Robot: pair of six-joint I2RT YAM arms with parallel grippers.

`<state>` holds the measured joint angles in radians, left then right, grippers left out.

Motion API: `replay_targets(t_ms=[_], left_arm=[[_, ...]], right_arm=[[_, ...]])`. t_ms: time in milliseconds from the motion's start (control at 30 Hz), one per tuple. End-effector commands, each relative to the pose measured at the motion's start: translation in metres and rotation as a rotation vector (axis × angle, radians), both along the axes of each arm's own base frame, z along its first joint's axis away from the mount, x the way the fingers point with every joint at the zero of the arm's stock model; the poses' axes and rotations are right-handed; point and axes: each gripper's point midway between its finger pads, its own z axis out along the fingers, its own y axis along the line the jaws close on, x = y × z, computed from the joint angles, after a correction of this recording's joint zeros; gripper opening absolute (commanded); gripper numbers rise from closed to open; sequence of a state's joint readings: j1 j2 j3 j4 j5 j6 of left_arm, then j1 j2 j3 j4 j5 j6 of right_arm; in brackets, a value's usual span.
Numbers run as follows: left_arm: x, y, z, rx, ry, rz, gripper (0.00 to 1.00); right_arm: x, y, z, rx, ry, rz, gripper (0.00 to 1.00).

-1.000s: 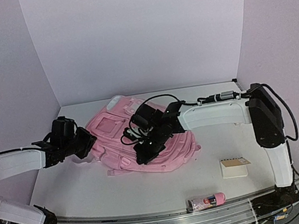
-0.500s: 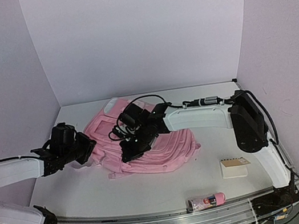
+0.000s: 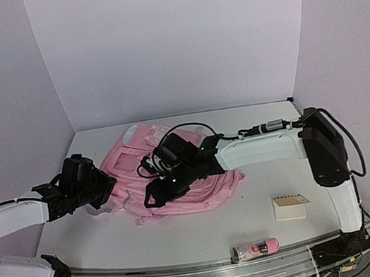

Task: Pack the student bag
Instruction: Unzip the student bag at the center of the board.

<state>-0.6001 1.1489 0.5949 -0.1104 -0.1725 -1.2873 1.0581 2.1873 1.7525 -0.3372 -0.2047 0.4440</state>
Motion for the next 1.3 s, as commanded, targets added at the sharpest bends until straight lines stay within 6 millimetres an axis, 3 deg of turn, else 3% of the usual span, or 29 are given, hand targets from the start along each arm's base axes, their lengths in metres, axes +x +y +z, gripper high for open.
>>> replay_targets(t_ms=[0, 67, 167, 333, 400, 567, 667, 767, 867, 933, 1000, 1100, 1267], left_arm=[[-0.017, 0.024, 0.011, 0.123, 0.045, 0.041, 0.50], [-0.017, 0.030, 0.023, 0.155, 0.027, 0.052, 0.76], [-0.016, 0.038, 0.046, 0.212, 0.006, 0.058, 0.98], [-0.009, 0.045, 0.098, 0.302, -0.062, 0.046, 1.00], [-0.002, 0.041, 0.122, 0.353, -0.101, 0.000, 1.00], [0.028, -0.009, 0.154, 0.407, -0.190, -0.232, 1.00], [0.044, -0.060, 0.155, 0.460, -0.231, -0.405, 1.00], [0.044, -0.129, 0.153, 0.572, -0.277, -0.586, 0.99], [0.031, -0.199, 0.140, 0.692, -0.299, -0.760, 0.99], [0.029, -0.230, 0.126, 0.786, -0.274, -0.815, 0.99], [0.024, -0.254, 0.112, 0.882, -0.252, -0.845, 0.99], [0.026, -0.272, 0.090, 0.969, -0.203, -0.857, 0.96], [0.019, -0.289, 0.064, 1.059, -0.194, -0.897, 0.93]], right_arm=[[0.028, -0.048, 0.060, 0.036, -0.201, -0.146, 0.76], [0.022, -0.073, 0.060, -0.011, -0.201, -0.162, 0.87], [0.015, -0.109, 0.063, -0.073, -0.216, -0.208, 0.90], [0.013, -0.165, 0.079, -0.108, -0.167, -0.311, 0.92], [0.015, -0.196, 0.078, -0.175, -0.180, -0.347, 0.93], [0.022, -0.284, 0.069, -0.257, -0.126, -0.538, 0.95], [0.014, -0.329, 0.061, -0.343, -0.113, -0.618, 0.96], [0.008, -0.374, 0.057, -0.436, -0.129, -0.724, 0.96], [-0.001, -0.402, 0.049, -0.473, -0.075, -0.802, 0.96], [-0.006, -0.413, 0.042, -0.484, -0.037, -0.836, 0.96], [-0.011, -0.419, 0.037, -0.488, -0.021, -0.860, 0.96], [-0.016, -0.426, 0.035, -0.489, -0.028, -0.878, 0.96], [-0.024, -0.436, 0.029, -0.498, -0.035, -0.895, 0.96]])
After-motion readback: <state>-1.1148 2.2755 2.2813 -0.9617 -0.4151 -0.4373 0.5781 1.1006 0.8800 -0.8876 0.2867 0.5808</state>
